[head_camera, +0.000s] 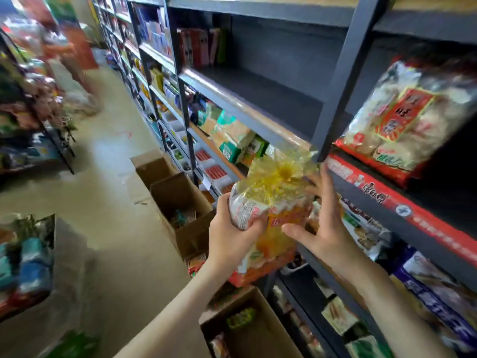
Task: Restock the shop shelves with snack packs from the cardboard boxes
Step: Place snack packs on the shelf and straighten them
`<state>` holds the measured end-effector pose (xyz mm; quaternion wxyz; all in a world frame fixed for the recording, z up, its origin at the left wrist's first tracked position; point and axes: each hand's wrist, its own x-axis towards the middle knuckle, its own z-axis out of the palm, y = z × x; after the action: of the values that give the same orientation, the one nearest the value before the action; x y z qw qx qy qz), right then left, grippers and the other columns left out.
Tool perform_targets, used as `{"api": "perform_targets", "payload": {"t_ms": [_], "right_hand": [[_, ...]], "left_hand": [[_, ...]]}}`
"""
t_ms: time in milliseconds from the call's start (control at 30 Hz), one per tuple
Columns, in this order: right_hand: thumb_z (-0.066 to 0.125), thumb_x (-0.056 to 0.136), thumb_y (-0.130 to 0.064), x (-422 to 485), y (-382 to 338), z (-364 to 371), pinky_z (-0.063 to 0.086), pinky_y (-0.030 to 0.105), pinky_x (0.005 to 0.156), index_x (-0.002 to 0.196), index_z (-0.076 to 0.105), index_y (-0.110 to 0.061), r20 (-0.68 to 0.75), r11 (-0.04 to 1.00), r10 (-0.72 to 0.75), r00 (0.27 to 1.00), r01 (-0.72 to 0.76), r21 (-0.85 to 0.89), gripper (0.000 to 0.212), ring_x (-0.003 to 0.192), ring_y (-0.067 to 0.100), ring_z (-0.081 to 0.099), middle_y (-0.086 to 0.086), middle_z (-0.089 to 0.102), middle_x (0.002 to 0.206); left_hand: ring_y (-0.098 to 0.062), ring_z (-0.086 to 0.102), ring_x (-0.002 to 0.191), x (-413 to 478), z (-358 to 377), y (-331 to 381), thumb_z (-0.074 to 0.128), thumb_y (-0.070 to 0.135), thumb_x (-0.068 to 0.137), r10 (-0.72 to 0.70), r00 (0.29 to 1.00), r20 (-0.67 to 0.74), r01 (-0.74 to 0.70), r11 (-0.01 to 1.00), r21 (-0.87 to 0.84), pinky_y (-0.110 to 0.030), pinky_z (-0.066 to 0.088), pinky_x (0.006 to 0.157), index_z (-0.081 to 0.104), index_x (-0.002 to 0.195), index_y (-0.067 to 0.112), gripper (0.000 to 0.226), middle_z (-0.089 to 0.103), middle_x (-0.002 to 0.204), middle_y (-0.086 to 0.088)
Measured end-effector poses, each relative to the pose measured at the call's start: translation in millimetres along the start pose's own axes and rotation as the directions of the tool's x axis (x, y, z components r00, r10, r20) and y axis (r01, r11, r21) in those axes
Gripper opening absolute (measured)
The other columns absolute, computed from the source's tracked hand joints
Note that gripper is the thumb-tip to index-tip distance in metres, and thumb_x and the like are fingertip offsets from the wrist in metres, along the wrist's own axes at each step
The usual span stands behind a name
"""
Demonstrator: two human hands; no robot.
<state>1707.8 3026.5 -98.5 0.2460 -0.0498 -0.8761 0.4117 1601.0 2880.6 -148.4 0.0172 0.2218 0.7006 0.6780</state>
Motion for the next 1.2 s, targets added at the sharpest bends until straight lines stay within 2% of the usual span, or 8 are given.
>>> {"api": "perform_targets", "payload": {"t_ms": [133,233,333,500,700,900,1067,1200], "right_hand": [[0.061,0.066,-0.066,-8,11,-35,0.010,0.049,0.117,0.141,-0.019,-0.055,-0.137,0.948,-0.063,0.989,0.016,-0.318,0.111,0.142,-0.005,-0.015,-0.034,-0.020,0.150],[0.073,0.062,-0.058,-22,10,-61,0.017,0.050,0.118,0.130,-0.016,-0.069,-0.119,0.994,0.069,0.990,-0.079,-0.079,0.112,0.144,0.000,0.009,-0.034,0.001,0.152],[0.078,0.060,-0.064,-36,2,-83,0.037,0.045,0.110,0.126,-0.006,-0.076,-0.123,0.995,0.031,0.992,-0.019,0.099,0.107,0.129,-0.003,0.043,-0.043,0.035,0.136],[0.074,0.070,-0.056,-58,-11,-117,0.037,0.023,0.107,0.134,-0.003,-0.070,-0.379,0.996,-0.091,0.921,0.089,-0.022,0.102,0.134,-0.004,0.037,-0.034,0.022,0.150],[0.071,0.075,-0.057,-93,-3,-174,0.038,0.060,0.104,0.143,-0.018,-0.053,-0.573,0.879,-0.254,0.779,-0.061,-0.473,0.112,0.134,0.044,0.038,0.035,0.028,0.146],[0.076,0.062,-0.029,-114,-2,-215,0.054,0.050,0.058,0.140,0.003,-0.012,-0.626,0.716,-0.336,0.703,-0.241,-0.655,0.108,0.075,0.053,0.064,0.041,0.058,0.103],[0.064,0.070,-0.050,-134,3,-229,0.049,0.030,0.081,0.141,-0.010,-0.045,-0.671,0.697,-0.140,0.728,-0.409,-0.589,0.103,0.113,0.043,0.058,0.027,0.031,0.149],[0.067,0.078,-0.043,-134,13,-233,0.015,0.047,0.118,0.146,-0.017,-0.038,-0.676,0.665,-0.223,0.702,-0.398,-0.632,0.108,0.147,0.011,-0.009,0.005,-0.008,0.159]], "left_hand": [[-0.012,0.067,0.094,11,8,40,0.074,0.046,0.062,-0.020,0.997,0.072,0.034,0.979,-0.202,-0.038,0.055,0.081,0.058,0.107,0.029,0.051,0.069,0.100,0.009],[-0.033,0.067,0.099,24,20,60,0.078,0.037,0.058,-0.019,0.982,0.187,0.082,0.939,-0.335,-0.057,0.053,0.084,0.062,0.108,0.028,0.053,0.070,0.105,-0.009],[-0.032,0.070,0.089,27,41,84,0.077,0.029,0.060,0.021,0.959,0.283,0.102,0.904,-0.414,-0.044,0.056,0.068,0.061,0.108,0.022,0.051,0.072,0.094,-0.005],[-0.012,0.069,0.095,25,82,111,0.069,0.052,0.067,0.265,0.909,0.323,-0.150,0.928,-0.340,-0.031,0.055,0.078,0.058,0.114,0.035,0.051,0.072,0.100,0.012],[0.014,0.057,0.104,30,132,134,0.071,0.038,0.068,0.580,0.698,0.420,-0.463,0.813,-0.352,-0.009,0.044,0.085,0.044,0.132,0.025,0.070,0.060,0.110,0.038],[0.014,0.058,0.099,27,189,149,0.087,0.040,0.062,0.650,0.574,0.497,-0.556,0.756,-0.347,-0.009,0.045,0.085,0.048,0.132,0.005,0.087,0.065,0.101,0.022],[-0.015,0.062,0.111,25,230,146,0.077,0.051,0.067,0.559,0.546,0.625,-0.474,0.820,-0.320,-0.032,0.049,0.094,0.041,0.138,0.032,0.081,0.064,0.112,0.011],[-0.012,0.062,0.109,18,255,140,0.075,0.033,0.082,0.519,0.559,0.647,-0.397,0.852,-0.341,-0.041,0.051,0.096,0.041,0.140,0.028,0.068,0.065,0.115,0.007]]}}
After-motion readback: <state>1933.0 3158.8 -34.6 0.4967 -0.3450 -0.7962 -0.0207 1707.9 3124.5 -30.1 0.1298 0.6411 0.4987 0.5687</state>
